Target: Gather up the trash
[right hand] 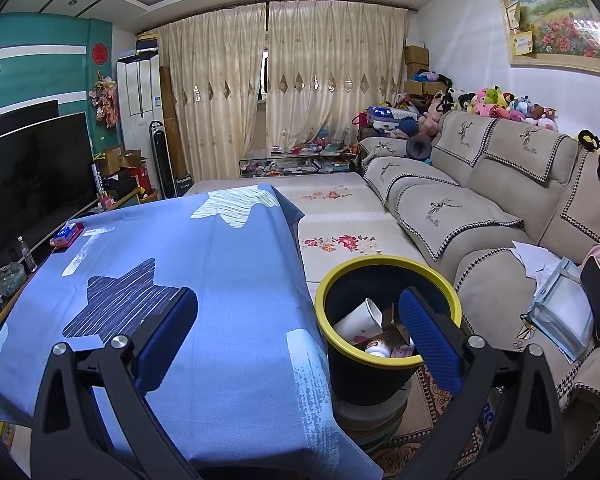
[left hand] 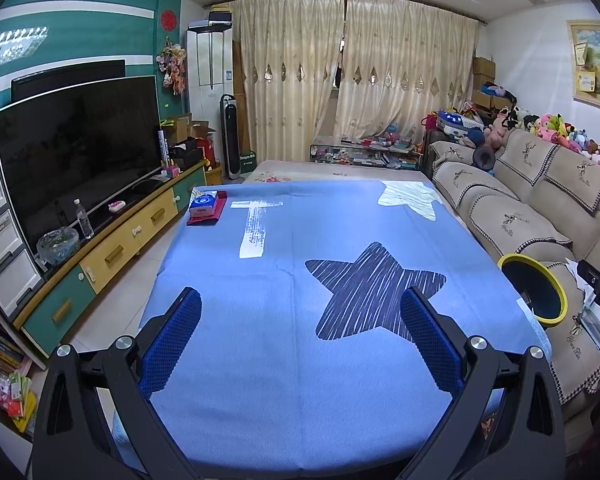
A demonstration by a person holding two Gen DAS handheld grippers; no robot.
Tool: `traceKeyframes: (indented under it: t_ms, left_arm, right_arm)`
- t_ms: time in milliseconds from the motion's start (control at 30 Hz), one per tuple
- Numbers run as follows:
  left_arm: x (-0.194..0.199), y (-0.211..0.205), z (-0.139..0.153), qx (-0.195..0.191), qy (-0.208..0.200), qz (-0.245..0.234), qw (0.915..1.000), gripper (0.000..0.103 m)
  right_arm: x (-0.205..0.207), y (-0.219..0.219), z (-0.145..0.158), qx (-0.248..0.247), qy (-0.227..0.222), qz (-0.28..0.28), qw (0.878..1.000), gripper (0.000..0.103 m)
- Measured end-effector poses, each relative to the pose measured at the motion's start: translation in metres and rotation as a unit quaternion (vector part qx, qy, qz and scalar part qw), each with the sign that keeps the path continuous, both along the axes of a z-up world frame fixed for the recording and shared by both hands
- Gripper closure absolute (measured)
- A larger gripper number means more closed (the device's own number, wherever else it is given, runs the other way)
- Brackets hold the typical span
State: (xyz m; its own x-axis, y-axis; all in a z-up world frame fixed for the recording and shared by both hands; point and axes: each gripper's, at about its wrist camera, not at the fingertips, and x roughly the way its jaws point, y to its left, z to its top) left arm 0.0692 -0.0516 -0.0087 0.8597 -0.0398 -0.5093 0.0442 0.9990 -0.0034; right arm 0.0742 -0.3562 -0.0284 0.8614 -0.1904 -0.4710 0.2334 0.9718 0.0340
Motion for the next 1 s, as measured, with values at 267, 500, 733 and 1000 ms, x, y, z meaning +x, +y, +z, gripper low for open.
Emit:
traceKeyframes:
  t_ms: [267, 500, 733, 1000]
  left_arm:
    - [0.0000, -0.0004, -0.0008, 0.001, 0.001, -0.001, 1.0000, 0.005]
    - [-0.0001, -0.0007, -0.0010, 0.001, 0.002, -0.001, 1.0000, 0.005]
    - [0.0006, -0.0004, -0.0021, 0.000, 0.004, -0.002, 1.0000, 0.005]
    - [0.0015, -0.0010, -0.0039, -0.002, 0.007, -0.003, 1.0000, 0.005]
  right_arm:
    - [0.0002, 0.0000, -0.0002, 0.000, 0.002, 0.000, 1.000, 0.007]
    - [0.0002, -0.0001, -0.0004, 0.000, 0.003, 0.000, 1.000, 0.007]
    - [0.0008, 0.0013, -0.0019, 0.000, 0.004, 0.000, 1.000, 0.007]
    - [0.0010, 0.0008, -0.0022, 0.000, 0.004, 0.001, 1.000, 0.007]
